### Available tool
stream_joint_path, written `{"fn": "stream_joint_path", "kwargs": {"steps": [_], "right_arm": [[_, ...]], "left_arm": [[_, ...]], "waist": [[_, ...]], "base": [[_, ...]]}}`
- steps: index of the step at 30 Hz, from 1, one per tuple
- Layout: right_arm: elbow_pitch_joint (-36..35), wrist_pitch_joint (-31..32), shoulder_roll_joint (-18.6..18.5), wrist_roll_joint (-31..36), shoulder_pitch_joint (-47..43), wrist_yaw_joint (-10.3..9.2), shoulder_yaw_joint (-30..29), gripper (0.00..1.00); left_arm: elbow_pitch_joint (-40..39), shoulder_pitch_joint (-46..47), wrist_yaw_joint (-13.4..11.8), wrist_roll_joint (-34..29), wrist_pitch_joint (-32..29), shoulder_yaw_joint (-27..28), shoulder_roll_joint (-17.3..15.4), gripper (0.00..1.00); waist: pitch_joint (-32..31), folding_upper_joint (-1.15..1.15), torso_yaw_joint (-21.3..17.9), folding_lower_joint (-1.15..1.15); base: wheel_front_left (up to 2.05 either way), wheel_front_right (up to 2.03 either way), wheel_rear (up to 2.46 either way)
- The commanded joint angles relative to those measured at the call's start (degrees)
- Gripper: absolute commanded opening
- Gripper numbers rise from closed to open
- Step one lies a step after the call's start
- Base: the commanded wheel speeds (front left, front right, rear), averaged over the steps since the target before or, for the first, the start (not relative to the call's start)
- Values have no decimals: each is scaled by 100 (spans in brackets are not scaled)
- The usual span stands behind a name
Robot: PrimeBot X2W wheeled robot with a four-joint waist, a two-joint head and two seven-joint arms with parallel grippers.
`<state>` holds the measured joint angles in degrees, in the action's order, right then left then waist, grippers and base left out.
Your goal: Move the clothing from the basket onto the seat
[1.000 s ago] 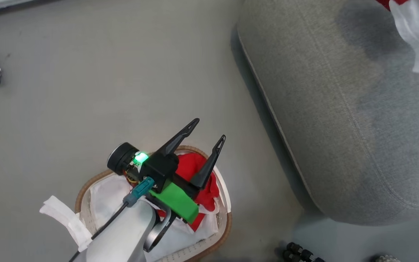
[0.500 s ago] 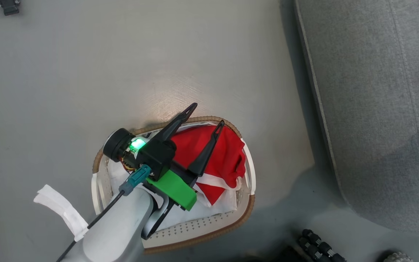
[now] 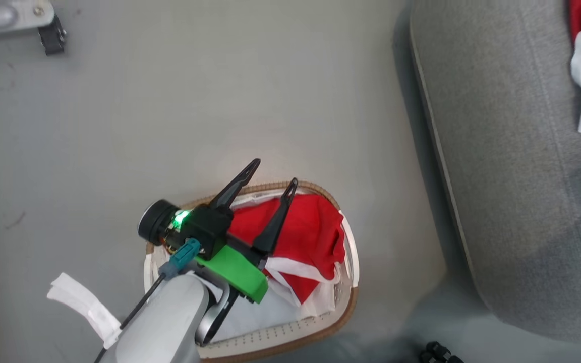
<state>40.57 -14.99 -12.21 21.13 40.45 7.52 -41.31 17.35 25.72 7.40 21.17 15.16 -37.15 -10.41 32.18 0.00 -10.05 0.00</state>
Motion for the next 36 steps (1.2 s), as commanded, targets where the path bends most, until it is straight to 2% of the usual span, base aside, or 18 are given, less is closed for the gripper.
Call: {"fn": "stream_joint_path", "kwargs": {"steps": [1, 6, 15, 19, 29, 36], "right_arm": [[-177, -25, 64, -141, -242, -6, 139, 100], [-836, -26, 370, -735, -784, -6, 750, 100], [-1599, -26, 586, -1761, -1494, -6, 2823, 100], [-1803, -27, 641, -2121, -1792, -6, 3437, 100], [-1840, -28, 869, -2571, -2434, -6, 3686, 100], [-1779, -28, 906, -2605, -2844, -6, 3828, 100]], "left_arm": [[43, -178, 17, 2, -2, 116, 18, 100], [105, -578, 17, -150, -2, 582, 111, 100], [91, -1279, 17, -593, -2, 1830, 390, 100], [76, -1507, 17, -728, -2, 2254, 491, 100], [71, -1987, 17, -1003, -3, 3212, 682, 100], [125, -2291, 17, -1079, -3, 3461, 736, 100]], "waist": [[-520, 0, 3, 0], [-980, 0, 58, 0], [-1640, 0, 421, 0], [-1859, 0, 653, 0], [-2342, 0, 1000, 0], [-2680, 0, 1072, 0]], "base": [[0, 0, 0], [0, 0, 0], [0, 0, 0], [0, 0, 0], [0, 0, 0], [0, 0, 0]]}}
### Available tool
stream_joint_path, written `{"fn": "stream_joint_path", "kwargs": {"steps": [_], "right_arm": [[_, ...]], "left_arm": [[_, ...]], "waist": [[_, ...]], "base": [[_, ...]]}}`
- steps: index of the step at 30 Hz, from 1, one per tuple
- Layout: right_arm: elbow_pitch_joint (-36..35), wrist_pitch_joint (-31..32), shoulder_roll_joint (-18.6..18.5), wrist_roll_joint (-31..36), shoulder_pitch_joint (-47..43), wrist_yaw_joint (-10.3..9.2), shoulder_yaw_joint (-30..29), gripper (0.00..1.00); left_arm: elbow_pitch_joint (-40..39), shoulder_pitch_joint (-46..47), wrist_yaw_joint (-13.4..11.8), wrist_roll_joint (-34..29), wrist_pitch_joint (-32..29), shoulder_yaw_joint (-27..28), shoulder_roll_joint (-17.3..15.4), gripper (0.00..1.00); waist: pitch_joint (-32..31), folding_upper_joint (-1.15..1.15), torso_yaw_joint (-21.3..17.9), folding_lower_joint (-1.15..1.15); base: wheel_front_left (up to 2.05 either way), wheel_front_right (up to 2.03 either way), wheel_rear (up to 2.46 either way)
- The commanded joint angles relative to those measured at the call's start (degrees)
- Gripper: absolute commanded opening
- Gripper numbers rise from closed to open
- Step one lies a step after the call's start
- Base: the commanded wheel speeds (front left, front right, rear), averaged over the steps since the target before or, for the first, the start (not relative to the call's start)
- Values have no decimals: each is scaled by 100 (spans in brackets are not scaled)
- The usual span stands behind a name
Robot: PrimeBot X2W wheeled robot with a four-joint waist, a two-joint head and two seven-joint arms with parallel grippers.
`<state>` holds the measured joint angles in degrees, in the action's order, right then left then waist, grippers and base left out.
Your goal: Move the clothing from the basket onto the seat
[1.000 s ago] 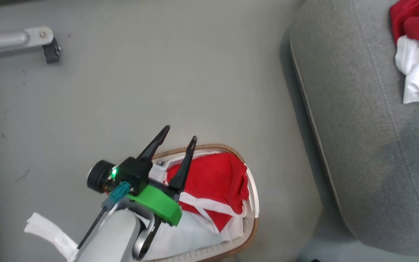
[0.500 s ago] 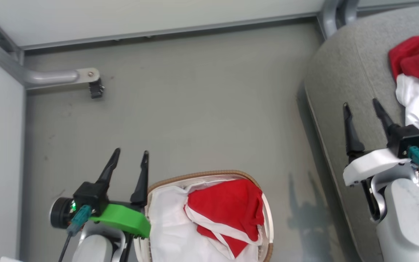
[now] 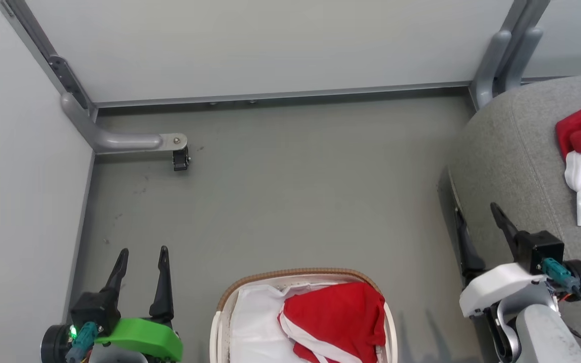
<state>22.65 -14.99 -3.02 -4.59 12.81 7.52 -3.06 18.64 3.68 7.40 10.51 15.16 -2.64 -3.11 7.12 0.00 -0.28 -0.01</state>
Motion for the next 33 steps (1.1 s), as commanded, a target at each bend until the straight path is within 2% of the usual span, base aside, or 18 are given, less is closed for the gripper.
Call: {"fn": "stream_joint_path", "kwargs": {"steps": [1, 9, 16, 24, 33], "right_arm": [[34, -28, -7, -23, -141, -6, 43, 100], [146, -28, -4, -82, -490, -6, 120, 100], [193, -28, -1, -142, -571, -6, 187, 100], [166, -28, -1, -101, -312, -6, 229, 100], [-99, -28, 0, -83, 161, -6, 273, 100]], "left_arm": [[11, -143, 17, -6, -3, 39, 10, 100], [8, -478, 17, 153, -3, 35, 20, 100], [58, -555, 17, 220, -3, -190, 20, 100], [168, -197, 17, 348, -3, -642, 18, 100], [672, 634, 17, 580, -3, -1591, 13, 100]], "waist": [[-226, 0, 98, 1], [-516, 0, 84, 1], [-494, 0, 40, 1], [-114, 0, -146, 1], [755, 0, -574, 1]], "base": [[0, 0, 0], [0, 0, 0], [0, 0, 0], [0, 0, 0], [0, 0, 0]]}}
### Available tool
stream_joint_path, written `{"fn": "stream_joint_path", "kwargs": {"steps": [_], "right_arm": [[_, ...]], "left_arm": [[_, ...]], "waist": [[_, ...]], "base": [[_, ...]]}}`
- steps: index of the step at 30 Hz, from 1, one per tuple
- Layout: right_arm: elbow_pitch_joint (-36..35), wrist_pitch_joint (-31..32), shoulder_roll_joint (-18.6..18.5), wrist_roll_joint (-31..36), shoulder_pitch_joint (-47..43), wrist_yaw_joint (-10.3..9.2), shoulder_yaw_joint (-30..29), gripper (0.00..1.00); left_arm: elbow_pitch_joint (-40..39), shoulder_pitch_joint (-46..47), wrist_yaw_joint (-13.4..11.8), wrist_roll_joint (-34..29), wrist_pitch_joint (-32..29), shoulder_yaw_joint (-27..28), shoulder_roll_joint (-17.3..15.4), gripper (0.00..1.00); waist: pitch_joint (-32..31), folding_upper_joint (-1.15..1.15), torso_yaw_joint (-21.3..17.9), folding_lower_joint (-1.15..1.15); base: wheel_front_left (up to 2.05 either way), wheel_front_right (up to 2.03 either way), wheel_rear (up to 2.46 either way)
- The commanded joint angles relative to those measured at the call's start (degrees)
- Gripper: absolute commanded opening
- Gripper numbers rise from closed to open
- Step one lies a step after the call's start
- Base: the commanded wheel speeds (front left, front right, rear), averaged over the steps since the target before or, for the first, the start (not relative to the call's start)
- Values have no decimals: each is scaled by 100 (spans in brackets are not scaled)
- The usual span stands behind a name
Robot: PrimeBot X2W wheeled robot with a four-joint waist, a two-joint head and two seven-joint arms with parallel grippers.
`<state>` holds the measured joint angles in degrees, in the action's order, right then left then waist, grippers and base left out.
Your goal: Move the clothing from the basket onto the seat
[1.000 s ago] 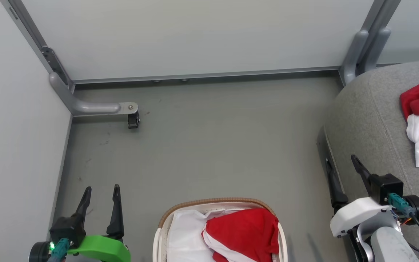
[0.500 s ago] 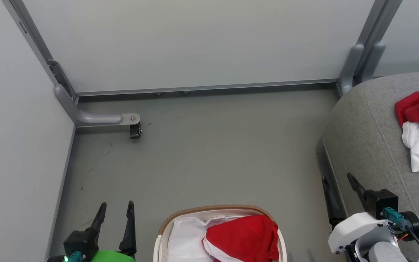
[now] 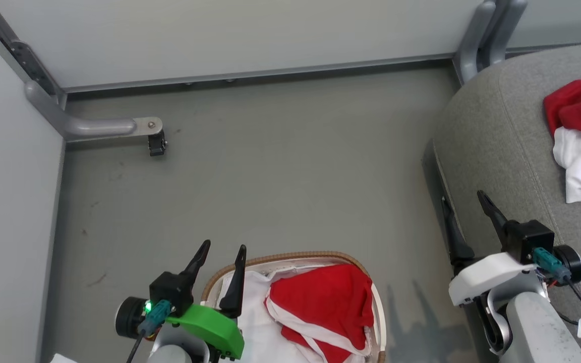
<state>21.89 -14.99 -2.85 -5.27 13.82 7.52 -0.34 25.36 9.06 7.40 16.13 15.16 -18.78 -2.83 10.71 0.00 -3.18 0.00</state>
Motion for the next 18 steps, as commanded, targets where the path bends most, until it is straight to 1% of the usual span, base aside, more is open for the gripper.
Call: {"fn": "stream_joint_path", "kwargs": {"steps": [1, 9, 18], "right_arm": [[-59, -28, -16, -25, 113, -6, 9, 100], [-422, -27, -15, -132, 581, -6, 64, 100], [-787, -27, -14, -188, 1031, -6, -16, 100]], "left_arm": [[55, 194, 17, 38, -3, -58, -17, 100], [636, 996, 17, 92, -3, -701, -49, 100], [1160, 1822, 17, 385, -3, -1803, -206, 100]], "waist": [[491, 0, -333, 0], [1335, 0, -743, 0], [2087, 0, -1053, 0]], "base": [[0, 0, 0], [0, 0, 0], [0, 0, 0]]}}
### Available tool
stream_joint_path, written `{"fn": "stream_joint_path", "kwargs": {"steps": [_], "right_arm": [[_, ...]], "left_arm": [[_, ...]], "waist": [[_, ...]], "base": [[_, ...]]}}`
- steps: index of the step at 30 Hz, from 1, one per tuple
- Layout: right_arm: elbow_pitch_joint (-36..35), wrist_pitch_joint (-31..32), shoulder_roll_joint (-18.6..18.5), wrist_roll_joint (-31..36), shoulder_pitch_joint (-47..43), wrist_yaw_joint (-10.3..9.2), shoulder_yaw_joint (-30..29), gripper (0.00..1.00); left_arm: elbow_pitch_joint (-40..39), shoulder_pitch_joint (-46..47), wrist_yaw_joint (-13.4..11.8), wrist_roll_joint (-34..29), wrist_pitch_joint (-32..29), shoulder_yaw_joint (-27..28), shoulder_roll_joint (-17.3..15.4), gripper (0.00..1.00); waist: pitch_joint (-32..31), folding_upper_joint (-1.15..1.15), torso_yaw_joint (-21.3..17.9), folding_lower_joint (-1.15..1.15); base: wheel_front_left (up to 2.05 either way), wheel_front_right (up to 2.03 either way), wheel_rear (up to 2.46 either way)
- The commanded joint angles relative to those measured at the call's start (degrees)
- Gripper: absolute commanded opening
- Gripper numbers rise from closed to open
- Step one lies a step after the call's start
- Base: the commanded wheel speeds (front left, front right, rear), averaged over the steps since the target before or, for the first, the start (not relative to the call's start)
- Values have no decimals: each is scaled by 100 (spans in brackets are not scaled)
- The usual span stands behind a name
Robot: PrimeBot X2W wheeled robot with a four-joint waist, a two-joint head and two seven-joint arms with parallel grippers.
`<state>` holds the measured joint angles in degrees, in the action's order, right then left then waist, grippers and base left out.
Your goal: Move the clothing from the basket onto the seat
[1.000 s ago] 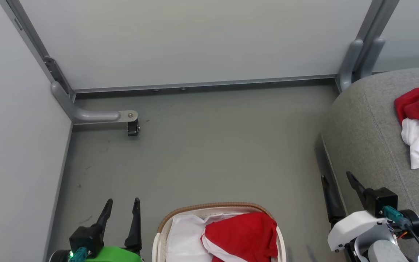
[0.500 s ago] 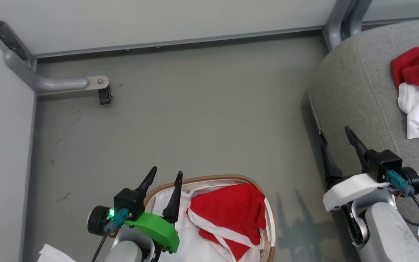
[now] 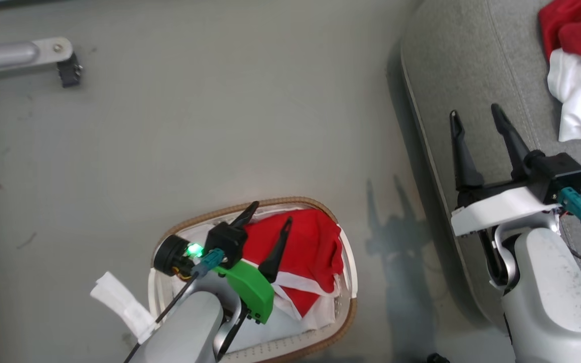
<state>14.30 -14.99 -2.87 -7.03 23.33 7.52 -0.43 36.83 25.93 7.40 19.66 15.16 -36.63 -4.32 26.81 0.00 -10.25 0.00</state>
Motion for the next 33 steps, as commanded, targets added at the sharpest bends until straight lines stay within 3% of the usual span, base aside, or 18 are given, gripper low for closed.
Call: {"fn": "stream_joint_path", "kwargs": {"steps": [1, 13, 26, 33], "right_arm": [[-60, -27, -12, -14, 118, -6, -24, 100], [-379, -28, -10, 33, 395, -6, -92, 100], [-710, -27, -11, 8, 672, -6, -121, 100], [-832, -28, -13, 145, 635, -6, -225, 100]], "left_arm": [[69, 212, 17, 56, -3, -144, -74, 100], [1153, 1301, 17, 375, -3, -1660, -225, 100], [2100, 2286, 17, 600, -3, -2512, -320, 100], [2651, 2674, 17, 636, -3, -2765, -220, 100]], "waist": [[535, 0, -367, 0], [1339, 0, -488, 0], [2217, 0, -575, 0], [2454, 0, -488, 0]], "base": [[0, 0, 0], [0, 0, 0], [0, 0, 0], [0, 0, 0]]}}
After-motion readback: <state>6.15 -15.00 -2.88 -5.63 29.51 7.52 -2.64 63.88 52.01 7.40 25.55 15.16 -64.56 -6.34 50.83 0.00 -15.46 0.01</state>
